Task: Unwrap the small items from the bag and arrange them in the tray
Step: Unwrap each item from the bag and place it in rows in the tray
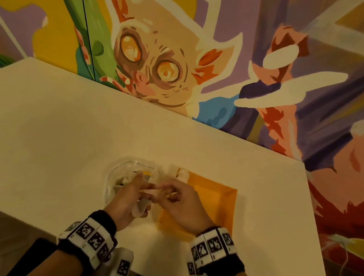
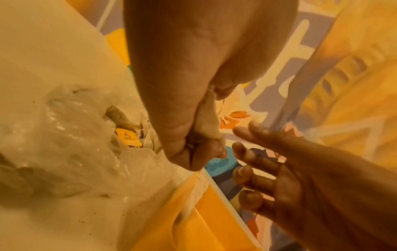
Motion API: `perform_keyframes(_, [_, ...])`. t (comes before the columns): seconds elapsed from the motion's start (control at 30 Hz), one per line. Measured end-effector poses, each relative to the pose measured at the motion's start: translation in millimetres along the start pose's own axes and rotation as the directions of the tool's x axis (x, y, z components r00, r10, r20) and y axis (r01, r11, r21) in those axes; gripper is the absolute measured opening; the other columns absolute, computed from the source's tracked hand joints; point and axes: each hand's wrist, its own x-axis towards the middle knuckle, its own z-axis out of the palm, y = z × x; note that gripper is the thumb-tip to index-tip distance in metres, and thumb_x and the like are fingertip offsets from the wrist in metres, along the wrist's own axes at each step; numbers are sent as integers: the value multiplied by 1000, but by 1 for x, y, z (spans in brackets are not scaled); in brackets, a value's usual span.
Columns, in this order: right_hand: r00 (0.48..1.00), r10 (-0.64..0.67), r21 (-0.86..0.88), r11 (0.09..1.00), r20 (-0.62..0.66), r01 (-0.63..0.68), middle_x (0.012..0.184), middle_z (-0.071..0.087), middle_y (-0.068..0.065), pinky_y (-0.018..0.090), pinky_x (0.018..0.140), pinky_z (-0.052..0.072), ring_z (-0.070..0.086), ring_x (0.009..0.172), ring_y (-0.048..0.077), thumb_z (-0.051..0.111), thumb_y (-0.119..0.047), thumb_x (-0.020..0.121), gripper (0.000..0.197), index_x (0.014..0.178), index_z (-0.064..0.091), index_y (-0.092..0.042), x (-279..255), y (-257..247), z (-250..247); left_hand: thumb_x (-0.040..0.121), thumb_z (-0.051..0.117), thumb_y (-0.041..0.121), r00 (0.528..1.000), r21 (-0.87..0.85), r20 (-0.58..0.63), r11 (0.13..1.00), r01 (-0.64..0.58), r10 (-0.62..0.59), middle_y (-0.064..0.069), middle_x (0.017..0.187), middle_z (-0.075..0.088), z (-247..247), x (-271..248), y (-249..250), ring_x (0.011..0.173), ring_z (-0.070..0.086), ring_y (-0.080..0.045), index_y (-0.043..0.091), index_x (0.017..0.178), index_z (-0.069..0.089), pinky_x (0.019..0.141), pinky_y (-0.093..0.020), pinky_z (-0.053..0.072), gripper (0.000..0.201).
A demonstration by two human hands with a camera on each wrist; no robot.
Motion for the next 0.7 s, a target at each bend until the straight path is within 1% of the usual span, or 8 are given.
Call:
perform_keyframes(0.1, [989,-29,-65,997,142,39,101,65,-3,22,72,53,61,81,10,83,-30,74,38,108,67,-25,-23,-8,15,99,30,58,999,-87,34,996,28,-26,-18,97,66,-5,-10,5,79,60,-28,4,112,64,65,-36,47,65])
perform_keyframes(0.2, [982,-140,-235,957,126,167,105,57,-2,21,76,51,57,84,9,85,-27,70,44,109,66,-25,-30,2,30,98,32,59,997,-134,71,990,48,-39,-23,105,62,-9,-18,5,87,61,-33,0,115,62,71,-40,50,69])
perform_keyframes(0.33, [976,-215,-242,949,-26,202,95,60,-3,15,70,46,57,77,6,75,-23,82,13,93,72,-17,-28,8,36,97,33,59,995,-142,91,989,51,-38,-25,103,64,-15,-27,5,89,64,-35,-1,116,62,79,-43,54,69])
perform_keyframes(0.4, [973,-188,-208,965,-135,157,94,62,-6,12,68,44,59,77,6,73,-28,85,14,92,72,-15,-28,6,31,97,36,57,994,-108,109,994,34,-22,-21,95,67,-18,-33,7,89,66,-34,4,115,64,83,-45,54,62])
perform_keyframes(0.47, [967,-160,-210,971,-199,117,94,60,-9,10,69,42,59,80,5,72,-30,86,16,95,73,-17,-27,5,25,97,45,49,993,50,81,995,-85,81,-10,94,72,-18,-40,10,91,66,-31,15,112,69,81,-42,53,44])
perform_keyframes(0.53, [967,-152,-247,964,-207,99,92,59,-11,9,71,41,57,81,3,70,-29,88,15,94,73,-16,-25,1,18,93,60,37,939,305,49,890,-339,341,4,102,73,-16,-45,13,93,68,-20,27,104,74,76,-33,52,20])
perform_keyframes(0.6, [971,-140,-245,965,-194,90,86,61,-13,6,67,40,56,74,-3,68,-27,89,13,91,73,-16,-23,-4,11,87,70,22,836,429,98,735,-525,540,12,93,74,-13,-47,18,82,68,-7,29,92,77,71,-28,49,11])
perform_keyframes(0.7, [972,-142,-211,972,-187,101,77,63,-16,7,63,39,56,69,-6,67,-26,90,10,86,74,-19,-24,-11,4,84,73,15,749,539,149,582,-609,646,22,71,70,-8,-45,25,61,57,2,30,80,76,62,-28,50,16])
